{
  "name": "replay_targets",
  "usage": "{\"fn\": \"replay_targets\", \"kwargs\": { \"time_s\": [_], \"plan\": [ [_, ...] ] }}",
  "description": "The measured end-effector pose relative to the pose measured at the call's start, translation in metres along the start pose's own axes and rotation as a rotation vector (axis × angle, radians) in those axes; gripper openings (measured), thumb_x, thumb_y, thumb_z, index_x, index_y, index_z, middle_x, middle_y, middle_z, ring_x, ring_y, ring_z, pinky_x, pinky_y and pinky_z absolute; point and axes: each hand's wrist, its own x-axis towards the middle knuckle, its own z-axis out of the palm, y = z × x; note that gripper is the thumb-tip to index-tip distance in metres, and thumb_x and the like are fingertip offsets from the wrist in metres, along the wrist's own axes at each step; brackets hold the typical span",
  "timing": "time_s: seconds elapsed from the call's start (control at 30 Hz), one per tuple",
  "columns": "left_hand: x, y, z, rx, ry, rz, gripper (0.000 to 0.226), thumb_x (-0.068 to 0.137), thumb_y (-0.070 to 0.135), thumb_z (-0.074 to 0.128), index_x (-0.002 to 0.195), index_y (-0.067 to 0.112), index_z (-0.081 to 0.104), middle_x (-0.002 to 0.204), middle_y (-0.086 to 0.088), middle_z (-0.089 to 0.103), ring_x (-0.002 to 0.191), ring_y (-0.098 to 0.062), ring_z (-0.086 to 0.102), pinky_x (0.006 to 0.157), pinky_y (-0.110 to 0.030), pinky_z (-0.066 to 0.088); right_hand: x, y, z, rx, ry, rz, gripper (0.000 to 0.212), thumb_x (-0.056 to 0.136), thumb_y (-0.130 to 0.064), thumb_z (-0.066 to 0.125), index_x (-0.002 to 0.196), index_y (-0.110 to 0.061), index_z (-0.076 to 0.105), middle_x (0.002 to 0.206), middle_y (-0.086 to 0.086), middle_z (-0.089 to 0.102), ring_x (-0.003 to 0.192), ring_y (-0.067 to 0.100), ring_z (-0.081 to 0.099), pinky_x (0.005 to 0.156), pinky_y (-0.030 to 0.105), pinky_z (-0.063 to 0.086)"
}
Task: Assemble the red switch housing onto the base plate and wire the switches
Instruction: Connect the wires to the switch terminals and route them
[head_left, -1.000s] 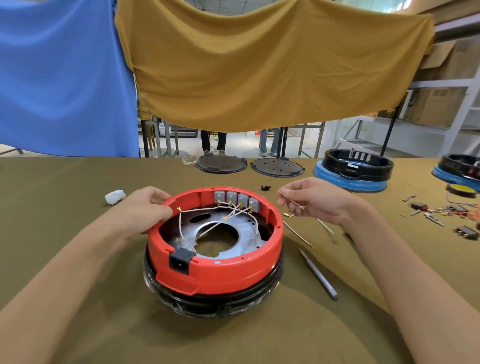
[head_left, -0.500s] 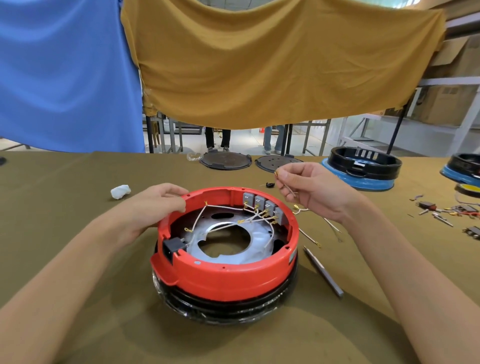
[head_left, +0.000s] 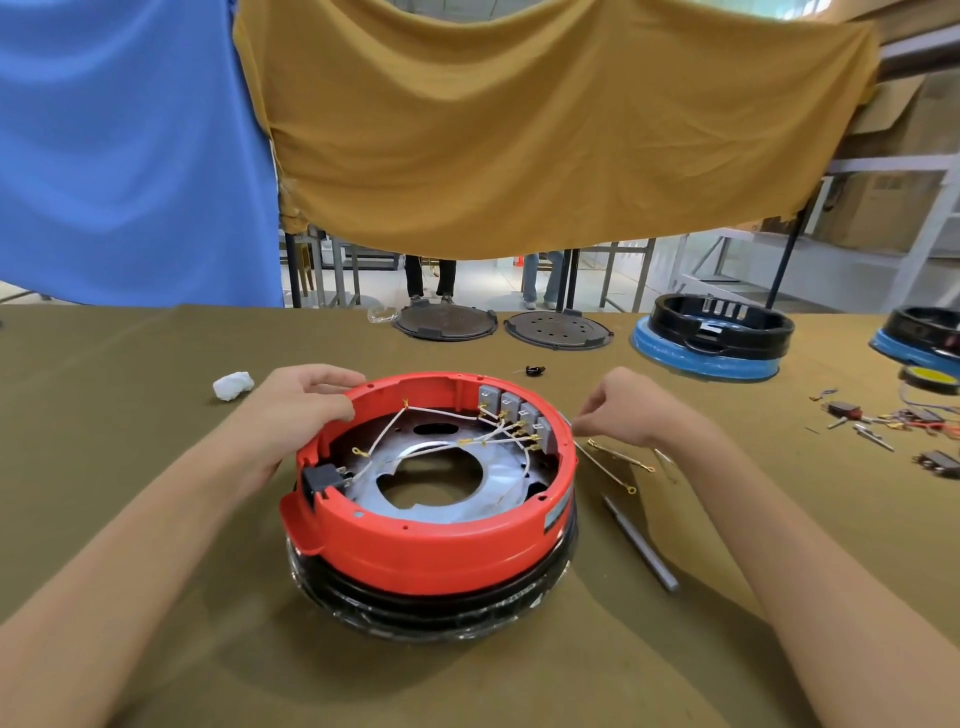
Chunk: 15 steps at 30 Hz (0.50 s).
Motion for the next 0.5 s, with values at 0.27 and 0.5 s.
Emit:
{"fn": "replay_targets", "kwargs": {
  "time_s": [0.27, 0.5],
  "plan": [
    [0.001, -0.003, 0.000, -0.050, -0.028, 0.007, 0.031, 0.088, -0.003, 0.061, 0.102, 0.022, 0.073, 0.096, 0.003, 0.077, 0.074, -0.011, 0.074, 0.068, -0.027, 0.054, 0.002, -0.011, 0.018, -0.125, -0.019, 0.059, 0.031, 0.094, -0.018, 0.061, 0.067, -0.013, 0.047, 0.069, 0.004, 0.052, 0.062, 0.016, 0.048, 0.049, 0.027, 0.033],
    [-0.004, 0.000, -0.003, -0.066, -0.147, 0.010, 0.033, 0.093, 0.000, 0.061, 0.118, 0.020, 0.067, 0.113, 0.007, 0.073, 0.087, -0.009, 0.073, 0.073, -0.021, 0.055, 0.003, -0.005, 0.009, 0.046, -0.035, 0.103, 0.031, 0.093, -0.027, 0.063, 0.069, -0.010, 0.053, 0.061, 0.001, 0.051, 0.057, 0.015, 0.048, 0.052, 0.026, 0.038]
  ]
}}
